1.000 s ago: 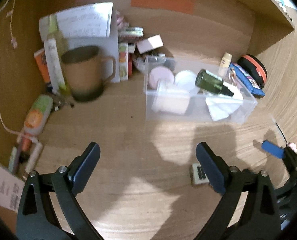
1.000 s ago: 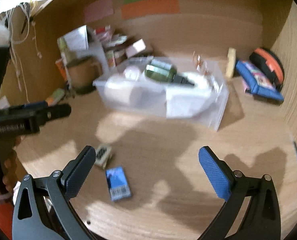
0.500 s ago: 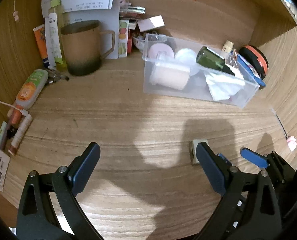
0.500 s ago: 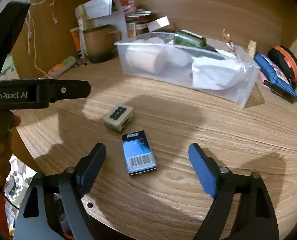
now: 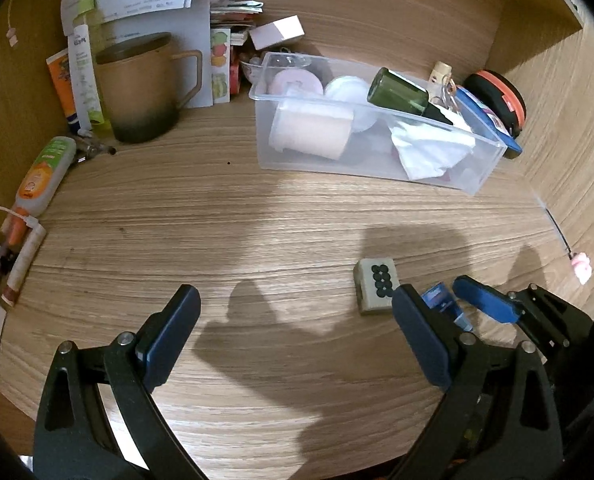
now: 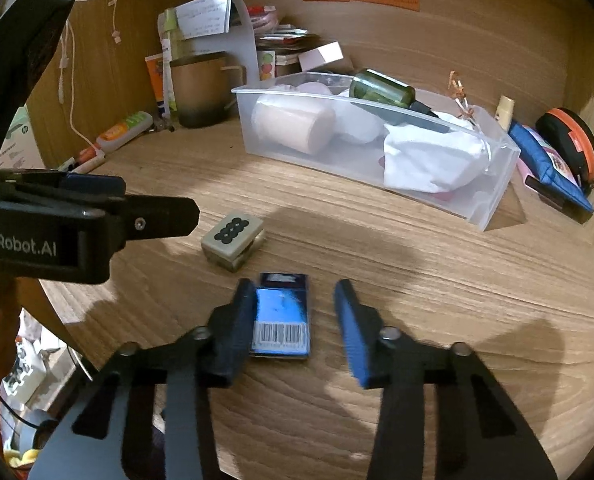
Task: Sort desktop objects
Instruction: 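Grasp the blue 'Max' card pack with the right tool while the left tool grasps the dotted white tile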
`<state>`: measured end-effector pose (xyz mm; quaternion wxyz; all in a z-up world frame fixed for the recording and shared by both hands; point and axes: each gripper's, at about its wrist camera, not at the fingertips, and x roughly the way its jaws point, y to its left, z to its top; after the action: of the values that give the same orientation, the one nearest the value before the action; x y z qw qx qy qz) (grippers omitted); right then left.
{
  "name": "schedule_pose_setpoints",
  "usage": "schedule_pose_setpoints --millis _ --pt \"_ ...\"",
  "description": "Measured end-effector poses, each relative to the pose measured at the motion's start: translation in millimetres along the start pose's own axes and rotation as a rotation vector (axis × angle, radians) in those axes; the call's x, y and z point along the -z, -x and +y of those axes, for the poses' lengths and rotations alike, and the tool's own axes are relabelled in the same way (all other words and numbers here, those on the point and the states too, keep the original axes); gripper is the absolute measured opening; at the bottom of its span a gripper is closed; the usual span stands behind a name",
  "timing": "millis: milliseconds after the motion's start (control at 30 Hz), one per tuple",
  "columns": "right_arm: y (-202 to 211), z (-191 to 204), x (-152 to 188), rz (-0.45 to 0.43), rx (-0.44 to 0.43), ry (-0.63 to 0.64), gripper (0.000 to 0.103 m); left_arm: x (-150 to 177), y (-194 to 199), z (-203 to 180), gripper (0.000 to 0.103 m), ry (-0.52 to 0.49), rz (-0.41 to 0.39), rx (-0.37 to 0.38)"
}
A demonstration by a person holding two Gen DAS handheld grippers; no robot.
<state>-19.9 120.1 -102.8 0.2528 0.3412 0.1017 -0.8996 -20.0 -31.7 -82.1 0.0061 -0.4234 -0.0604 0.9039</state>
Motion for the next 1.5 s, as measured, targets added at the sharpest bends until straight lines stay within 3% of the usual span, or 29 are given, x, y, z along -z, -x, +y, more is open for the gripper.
schedule_pose_setpoints --millis 67,933,1033,1100,1500 --pt "1 -3 0 -0.001 0.000 -0.001 0.025 0 -1 -1 0.098 0.001 0.004 0.001" --pt "24 -75 -6 -0.052 0.051 -0.128 0.025 0 -26 -47 0.097 -0.089 -0.019 -0.053" --pt "27 -78 -8 -0.060 0.050 -0.132 0.025 0 -26 -50 0.091 -0.087 -0.033 -0.075" --pt "28 -80 -10 -0.064 0.050 -0.134 0.025 0 -28 -51 0.081 -0.090 -0.027 -0.086" --pt "30 -84 -15 -0.077 0.035 -0.151 0.025 2 -33 -57 0.051 -0.109 -0.015 -0.065"
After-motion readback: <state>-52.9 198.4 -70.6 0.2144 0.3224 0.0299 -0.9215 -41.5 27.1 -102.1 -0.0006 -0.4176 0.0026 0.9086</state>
